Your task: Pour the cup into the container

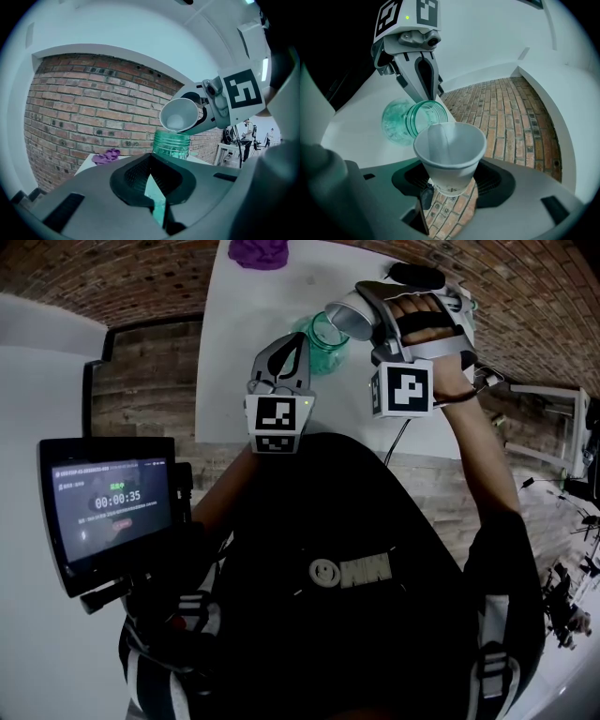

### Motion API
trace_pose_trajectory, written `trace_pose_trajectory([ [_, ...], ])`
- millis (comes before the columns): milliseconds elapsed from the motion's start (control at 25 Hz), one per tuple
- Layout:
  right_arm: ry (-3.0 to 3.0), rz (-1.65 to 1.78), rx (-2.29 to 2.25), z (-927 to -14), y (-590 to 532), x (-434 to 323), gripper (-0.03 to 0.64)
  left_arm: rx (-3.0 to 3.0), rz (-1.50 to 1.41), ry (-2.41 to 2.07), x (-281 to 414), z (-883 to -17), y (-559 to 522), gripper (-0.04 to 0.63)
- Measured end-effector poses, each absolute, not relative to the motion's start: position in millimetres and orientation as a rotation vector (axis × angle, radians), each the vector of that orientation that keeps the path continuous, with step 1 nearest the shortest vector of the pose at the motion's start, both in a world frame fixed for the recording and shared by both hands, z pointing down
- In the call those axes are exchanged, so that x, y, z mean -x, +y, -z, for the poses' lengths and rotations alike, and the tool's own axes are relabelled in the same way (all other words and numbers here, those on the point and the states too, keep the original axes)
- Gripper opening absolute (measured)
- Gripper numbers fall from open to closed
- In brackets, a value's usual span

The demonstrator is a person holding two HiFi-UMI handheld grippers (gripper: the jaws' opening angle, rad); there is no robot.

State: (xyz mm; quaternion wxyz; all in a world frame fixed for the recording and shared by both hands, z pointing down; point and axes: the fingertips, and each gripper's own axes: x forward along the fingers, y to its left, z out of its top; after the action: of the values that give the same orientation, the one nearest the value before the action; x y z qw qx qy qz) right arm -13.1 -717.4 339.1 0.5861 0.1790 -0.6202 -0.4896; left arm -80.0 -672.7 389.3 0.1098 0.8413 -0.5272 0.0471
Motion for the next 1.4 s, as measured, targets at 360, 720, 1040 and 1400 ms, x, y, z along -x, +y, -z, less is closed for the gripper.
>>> trace_pose_trajectory([
  [360,-1.419,1.175,-0.387,-338.1,-717.8,14.3,0.278,-2.474,-0.131,-1.551,79.8,-387.4,-673.7,0.0],
  [720,-1.423,1.164,-0.337,-341.9,-714.7,17.1,0.278,-2.469,-0.129,-1.553,80.1,-387.5,-674.3,0.0],
  [1040,-1.364,1.24,-0.322,-334.2,-718.9,17.6,0.278,-2.474,-0.131,-1.553,79.9,-387.2,-674.8,0.0],
  [1400,-1.289,1.301,-0.256,-337.7,-722.0,17.5,0.278,-2.475,-0.127,-1.56,80.9,-387.0,-675.8,0.0],
])
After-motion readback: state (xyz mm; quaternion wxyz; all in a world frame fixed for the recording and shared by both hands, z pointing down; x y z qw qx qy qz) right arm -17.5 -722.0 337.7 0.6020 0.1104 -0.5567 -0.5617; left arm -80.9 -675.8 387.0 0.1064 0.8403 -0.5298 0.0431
